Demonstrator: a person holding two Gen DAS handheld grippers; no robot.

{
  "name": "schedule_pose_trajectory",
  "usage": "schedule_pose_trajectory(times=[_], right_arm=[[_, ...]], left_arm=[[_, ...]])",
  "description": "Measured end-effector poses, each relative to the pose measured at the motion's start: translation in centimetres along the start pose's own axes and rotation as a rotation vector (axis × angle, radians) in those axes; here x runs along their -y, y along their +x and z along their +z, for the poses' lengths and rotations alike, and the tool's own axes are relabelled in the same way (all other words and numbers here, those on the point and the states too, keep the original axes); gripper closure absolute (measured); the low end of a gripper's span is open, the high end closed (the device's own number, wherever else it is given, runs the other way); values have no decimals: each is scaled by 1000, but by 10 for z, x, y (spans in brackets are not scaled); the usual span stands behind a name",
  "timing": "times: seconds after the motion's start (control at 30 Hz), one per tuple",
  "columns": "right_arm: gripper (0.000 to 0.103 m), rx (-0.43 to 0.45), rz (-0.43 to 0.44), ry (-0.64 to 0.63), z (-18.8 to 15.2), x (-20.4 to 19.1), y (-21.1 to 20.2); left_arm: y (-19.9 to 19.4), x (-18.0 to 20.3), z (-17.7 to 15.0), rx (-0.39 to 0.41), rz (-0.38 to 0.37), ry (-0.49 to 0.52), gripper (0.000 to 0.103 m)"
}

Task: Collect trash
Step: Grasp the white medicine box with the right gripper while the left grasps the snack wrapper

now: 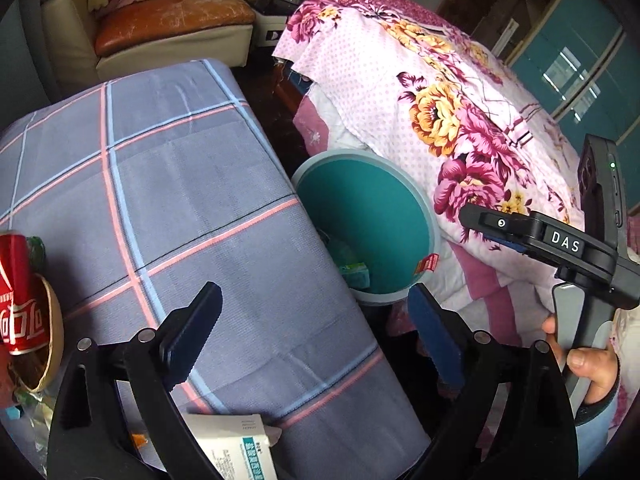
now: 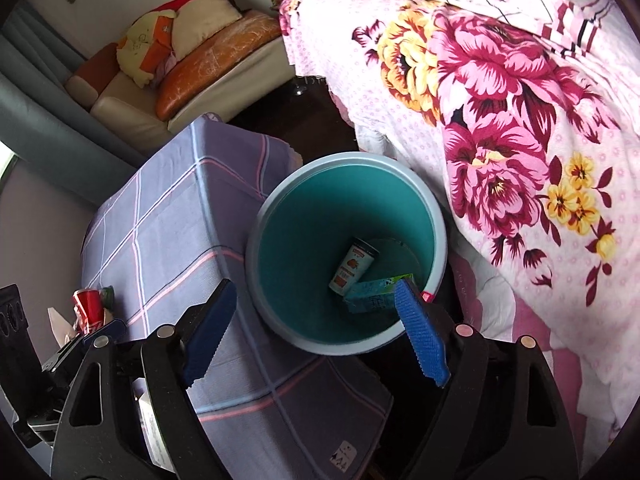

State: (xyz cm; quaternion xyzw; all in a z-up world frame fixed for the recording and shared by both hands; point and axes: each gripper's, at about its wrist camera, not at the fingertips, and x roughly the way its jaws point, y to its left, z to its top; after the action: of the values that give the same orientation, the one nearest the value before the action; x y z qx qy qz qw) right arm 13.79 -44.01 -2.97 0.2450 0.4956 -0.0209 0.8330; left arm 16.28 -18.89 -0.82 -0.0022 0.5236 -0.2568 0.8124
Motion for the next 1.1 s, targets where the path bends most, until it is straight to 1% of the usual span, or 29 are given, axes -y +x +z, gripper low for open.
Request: schedule_pose_trajectory(times=[0.3,0.53,0.63,0.77,0.9,0.97,1.1], right_arm=[[22,-21,16,-95,-35,-57,-19],[22,-76,30,-189,-69,-107,-17],[22,-116,34,-235,-86,-128,-11],[22,-195,37,-292,-116,-155,8],[22,-280,36,-325,-145,-178,28],[22,-306,24,-341,-157,-188,36],[22,-349,-6,-361,-176,-205,51]], left_arm=[[-54,-45,-45,61,28,-65,8],[-95,-89,-83,110,86,-112,8],[-108,-110,-100,122,116,-134,8],[-121,-139,-122,138,151,-171,7],[-128,-168,-142,148,157,-211,7],[-130,-181,-151,147,163,-229,7],[-135,-207,-166,151,140,-272,7]])
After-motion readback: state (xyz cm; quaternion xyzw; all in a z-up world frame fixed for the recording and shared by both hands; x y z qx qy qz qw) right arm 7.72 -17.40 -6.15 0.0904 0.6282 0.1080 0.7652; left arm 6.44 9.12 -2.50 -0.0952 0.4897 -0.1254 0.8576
